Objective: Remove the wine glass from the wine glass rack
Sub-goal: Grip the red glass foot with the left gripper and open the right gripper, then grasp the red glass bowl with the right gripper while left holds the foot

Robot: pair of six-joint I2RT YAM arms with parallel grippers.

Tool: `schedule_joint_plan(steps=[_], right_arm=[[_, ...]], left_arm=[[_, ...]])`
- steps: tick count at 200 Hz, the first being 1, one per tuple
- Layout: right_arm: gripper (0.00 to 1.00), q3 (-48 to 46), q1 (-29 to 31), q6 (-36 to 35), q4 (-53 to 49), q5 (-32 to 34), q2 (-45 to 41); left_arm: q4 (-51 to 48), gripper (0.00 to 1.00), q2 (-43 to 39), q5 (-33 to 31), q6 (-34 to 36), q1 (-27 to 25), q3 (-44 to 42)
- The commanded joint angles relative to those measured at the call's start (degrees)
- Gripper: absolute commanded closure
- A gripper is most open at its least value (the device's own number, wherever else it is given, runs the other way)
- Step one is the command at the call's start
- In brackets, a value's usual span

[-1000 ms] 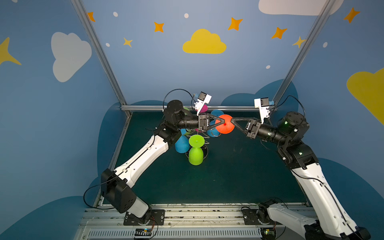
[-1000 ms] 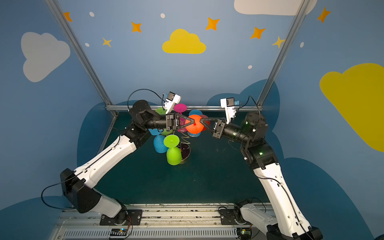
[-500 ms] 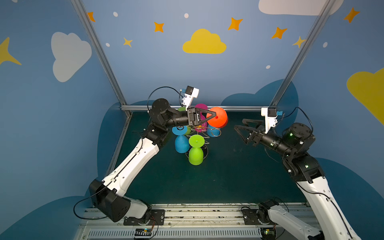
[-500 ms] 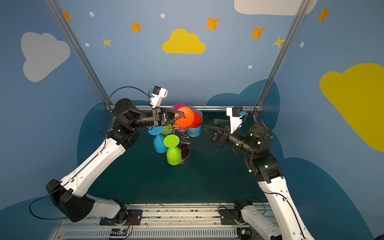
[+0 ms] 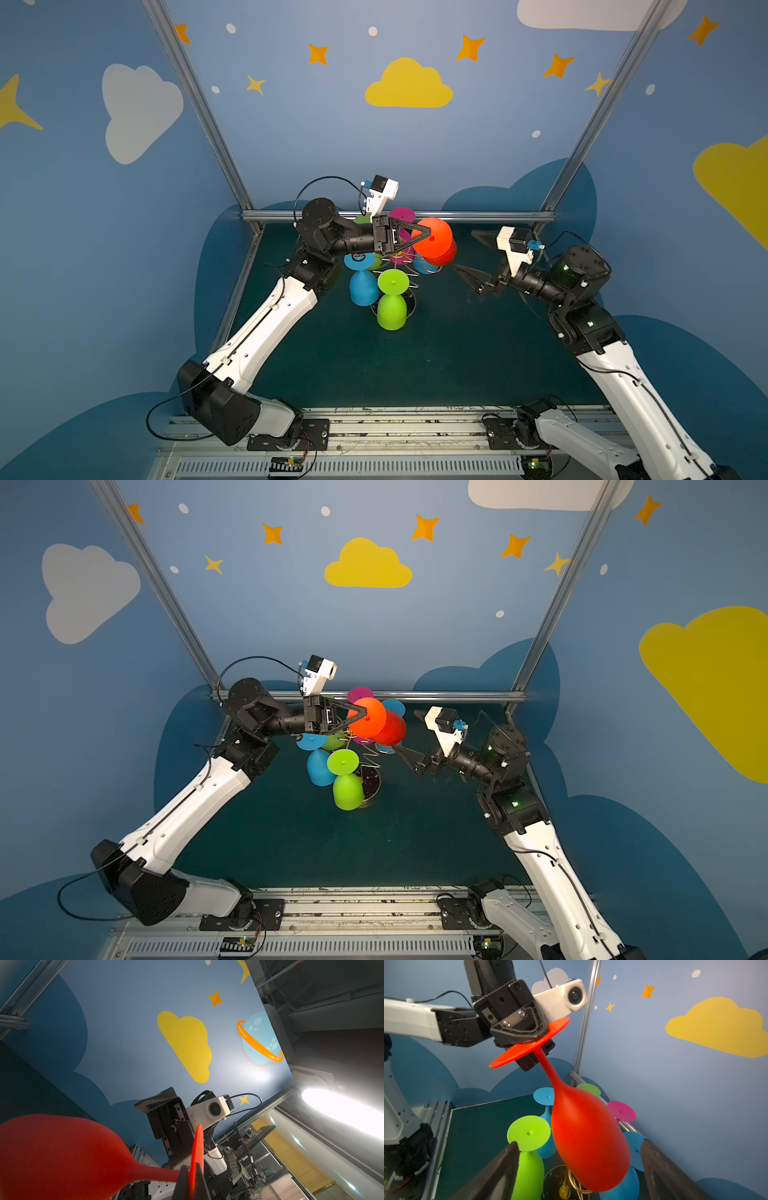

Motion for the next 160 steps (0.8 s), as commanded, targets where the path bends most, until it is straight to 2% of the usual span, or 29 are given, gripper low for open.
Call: schedule_joint_plan(steps=[1,52,99,160], right_arm=[[0.1,1.76,0.68,-5.21,1.3,-2.18,2.07],[0.1,4.9,2.71,-7.98,0.87,-1.7,7.57],[0.1,7.18,5.64,-10.35,-1.33,2.34,11.47],[0.11,8.19,7.1,-9.34,-1.45,6.46,13.79]], left_arm=[[1.78,0.97,-1.53,0.97,-0.48,0.38,-0.58],[2.58,0.97,-1.64,1.58,-1.44,0.36,-0.72],[3.64,0.97,-1.71,1.39,-2.67,0.36,-0.75],[6.03,0.97,-1.41,1.83,-4.96,0.45,-0.75]])
